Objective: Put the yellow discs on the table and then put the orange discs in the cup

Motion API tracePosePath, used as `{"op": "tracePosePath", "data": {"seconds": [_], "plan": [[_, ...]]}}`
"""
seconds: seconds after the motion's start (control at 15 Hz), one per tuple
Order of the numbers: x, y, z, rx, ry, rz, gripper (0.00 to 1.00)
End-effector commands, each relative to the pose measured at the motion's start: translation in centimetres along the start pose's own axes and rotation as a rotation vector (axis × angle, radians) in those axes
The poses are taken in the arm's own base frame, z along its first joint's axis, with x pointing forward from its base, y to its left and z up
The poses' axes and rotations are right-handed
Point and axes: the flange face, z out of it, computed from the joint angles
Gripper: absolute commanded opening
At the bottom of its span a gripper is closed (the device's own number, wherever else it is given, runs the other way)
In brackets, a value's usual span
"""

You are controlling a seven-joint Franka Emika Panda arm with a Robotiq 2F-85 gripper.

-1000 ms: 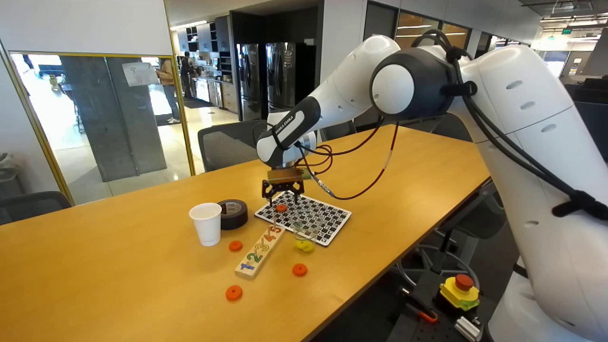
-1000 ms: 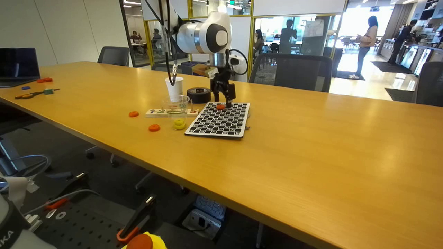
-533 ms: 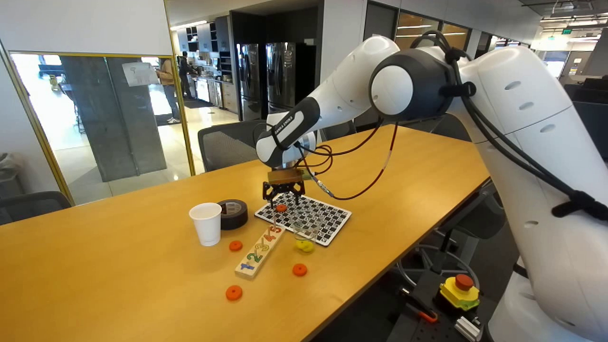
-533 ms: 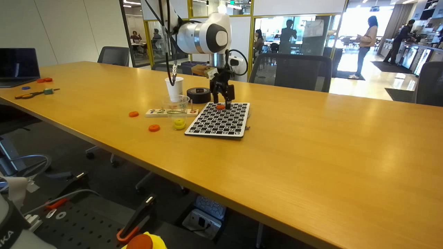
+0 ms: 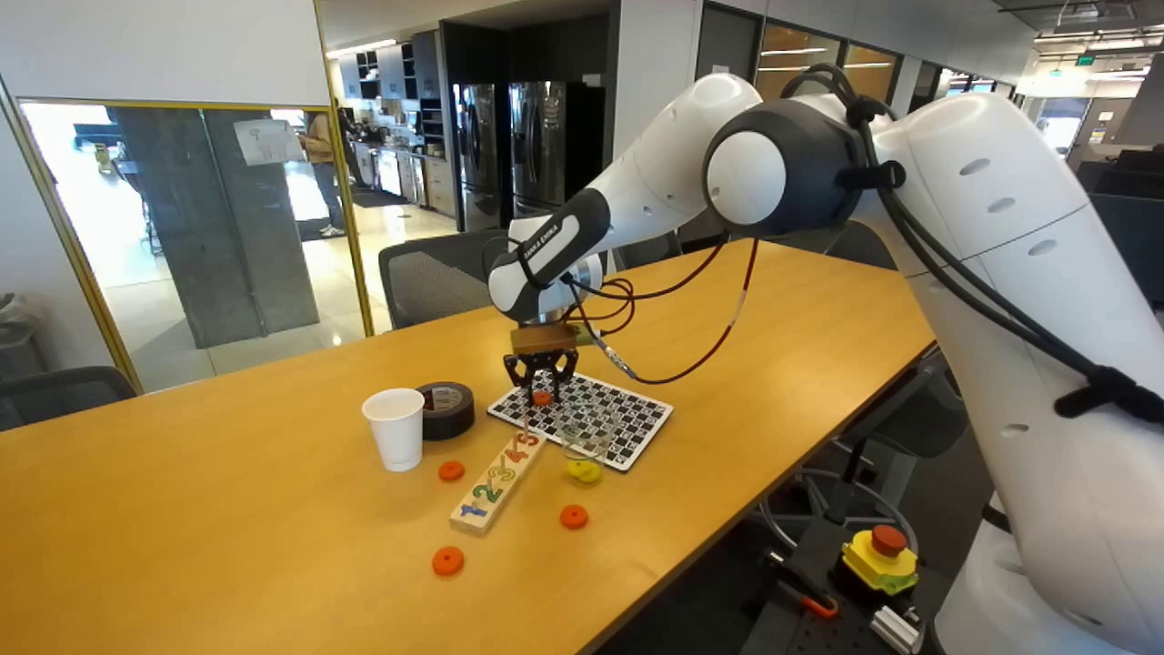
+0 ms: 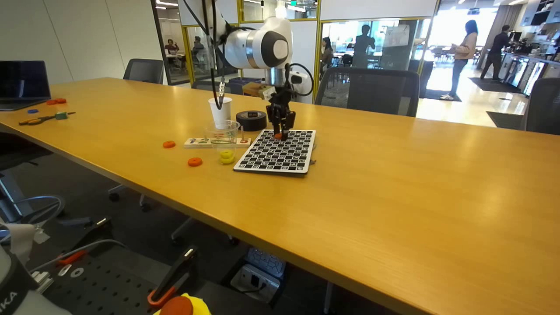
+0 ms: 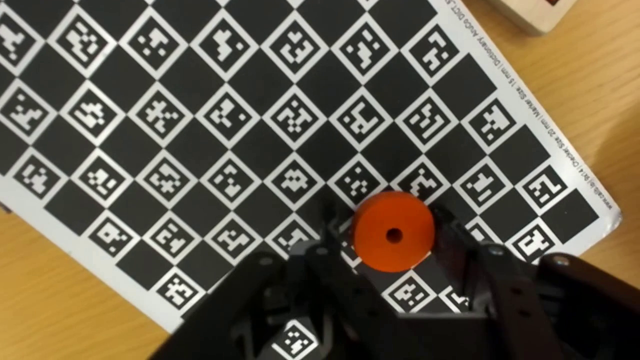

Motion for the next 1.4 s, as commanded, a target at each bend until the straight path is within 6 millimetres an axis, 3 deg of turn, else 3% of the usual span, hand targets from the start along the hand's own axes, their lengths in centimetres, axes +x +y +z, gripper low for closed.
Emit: {"op": "tracePosePath", "data": {"seconds": [0.0, 0.2, 0.6, 0.93, 1.33], "plan": [[0.6, -0.7, -0.8, -0.002, 0.006, 0.006, 0.20], [0.4, -0.7, -2.6, 0.015, 0.029, 0.012, 0.21], [-1.7, -2.9, -9.5, 0.131, 0.143, -0.031, 0.21], [-5.7, -9.1, -13.2, 0.214, 0.175, -0.156, 0.21], [-11.0, -16.5, -14.3, 0.265, 0.160, -0.306, 0.21]]}}
